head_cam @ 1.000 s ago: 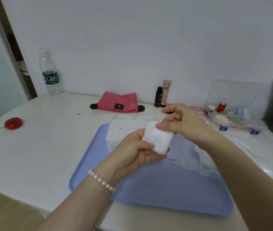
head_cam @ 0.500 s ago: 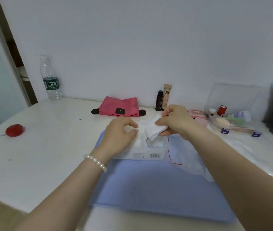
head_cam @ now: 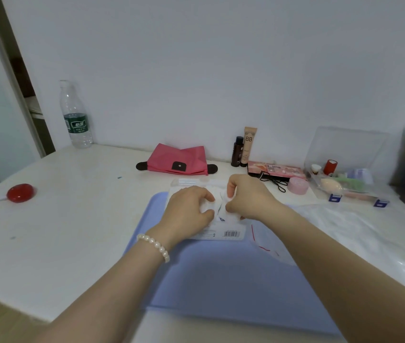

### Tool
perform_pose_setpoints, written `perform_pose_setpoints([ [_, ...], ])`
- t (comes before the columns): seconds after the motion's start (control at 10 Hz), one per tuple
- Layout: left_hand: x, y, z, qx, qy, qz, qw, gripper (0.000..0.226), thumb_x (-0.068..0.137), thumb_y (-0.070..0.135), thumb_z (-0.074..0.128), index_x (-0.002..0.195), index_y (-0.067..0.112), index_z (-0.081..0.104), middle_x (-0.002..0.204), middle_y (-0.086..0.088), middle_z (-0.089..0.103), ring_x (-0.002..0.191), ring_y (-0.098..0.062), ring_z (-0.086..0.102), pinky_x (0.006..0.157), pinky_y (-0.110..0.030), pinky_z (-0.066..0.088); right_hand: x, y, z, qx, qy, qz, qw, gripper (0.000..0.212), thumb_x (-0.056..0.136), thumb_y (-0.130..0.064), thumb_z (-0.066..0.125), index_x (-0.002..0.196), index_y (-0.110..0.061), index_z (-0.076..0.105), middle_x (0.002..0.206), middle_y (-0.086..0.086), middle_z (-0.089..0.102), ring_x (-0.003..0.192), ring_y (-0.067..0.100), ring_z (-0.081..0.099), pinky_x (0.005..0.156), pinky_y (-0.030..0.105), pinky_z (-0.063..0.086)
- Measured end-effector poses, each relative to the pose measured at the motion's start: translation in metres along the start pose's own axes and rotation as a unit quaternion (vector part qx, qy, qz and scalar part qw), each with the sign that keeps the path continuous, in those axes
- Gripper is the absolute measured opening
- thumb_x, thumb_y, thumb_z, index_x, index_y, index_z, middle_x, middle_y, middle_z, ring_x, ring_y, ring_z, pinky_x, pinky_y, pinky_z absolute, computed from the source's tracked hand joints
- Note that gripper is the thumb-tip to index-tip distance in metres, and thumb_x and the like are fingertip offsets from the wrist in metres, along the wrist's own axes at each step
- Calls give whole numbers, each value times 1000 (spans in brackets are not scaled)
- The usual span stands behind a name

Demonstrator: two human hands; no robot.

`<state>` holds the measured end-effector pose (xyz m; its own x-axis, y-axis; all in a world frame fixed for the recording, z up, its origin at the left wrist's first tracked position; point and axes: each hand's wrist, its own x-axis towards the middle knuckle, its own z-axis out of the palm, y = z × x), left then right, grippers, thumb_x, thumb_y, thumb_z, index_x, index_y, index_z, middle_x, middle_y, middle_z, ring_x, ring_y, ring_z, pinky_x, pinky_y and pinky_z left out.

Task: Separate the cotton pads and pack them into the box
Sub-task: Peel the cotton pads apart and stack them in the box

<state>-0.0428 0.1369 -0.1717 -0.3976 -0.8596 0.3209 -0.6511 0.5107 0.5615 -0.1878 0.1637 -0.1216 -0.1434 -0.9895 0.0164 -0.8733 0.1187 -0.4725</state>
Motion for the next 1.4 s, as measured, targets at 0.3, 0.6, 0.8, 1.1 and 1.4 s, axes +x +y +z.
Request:
perform_pose_setpoints([
  [0.3, 3, -2, 4, -9, -3, -10, 1000, 31, 82, 17, 60, 113, 17, 61, 119, 1, 60, 111, -16, 52, 89, -21, 36, 6, -15, 23, -137, -21, 42, 989, 30, 81, -12, 61, 109, -12, 51, 112, 9, 55, 106, 26, 53, 69, 27, 40],
  [0.6, -1, -16, -16, -23, 155, -92, 983, 30, 90, 19, 53, 118, 11, 60, 125, -5, 59, 117, -23, 51, 97, -30, 36, 11, -14, 27, -59, -59, 122, 989, 29, 83, -13, 56, 63, -11, 36, 68, 3, 37, 81, 26, 45, 49, 23, 29],
  [0.8, -6, -21, -12, -111, 51, -154, 980, 39, 101, 26, 33, 132, 6, 45, 129, -6, 51, 125, -24, 44, 85, -19, 27, 11, -21, 26, -22, -120, 111, 986, 13, 87, -11, 53, 87, -1, 61, 65, 3, 42, 59, 16, 43, 59, 24, 39],
  [1.1, -9, -21, -11, -41, 72, -131, 988, 45, 102, 30, 26, 142, 13, 34, 154, -6, 25, 144, -21, 13, 114, -36, 8, 5, -27, 21, 135, -131, 123, 974, 16, 94, -8, 38, 93, -3, 54, 91, 14, 53, 57, 17, 48, 48, 19, 39],
  [1.4, -13, 8, 6, 181, -114, 132, 968, 53, 100, 44, 19, 150, 28, 9, 159, 3, 2, 146, -19, -3, 116, -41, -4, 7, -13, -12, 208, -119, 109, 965, 25, 98, -10, 30, 109, 1, 49, 87, 18, 60, 81, 35, 66, 68, 35, 54],
])
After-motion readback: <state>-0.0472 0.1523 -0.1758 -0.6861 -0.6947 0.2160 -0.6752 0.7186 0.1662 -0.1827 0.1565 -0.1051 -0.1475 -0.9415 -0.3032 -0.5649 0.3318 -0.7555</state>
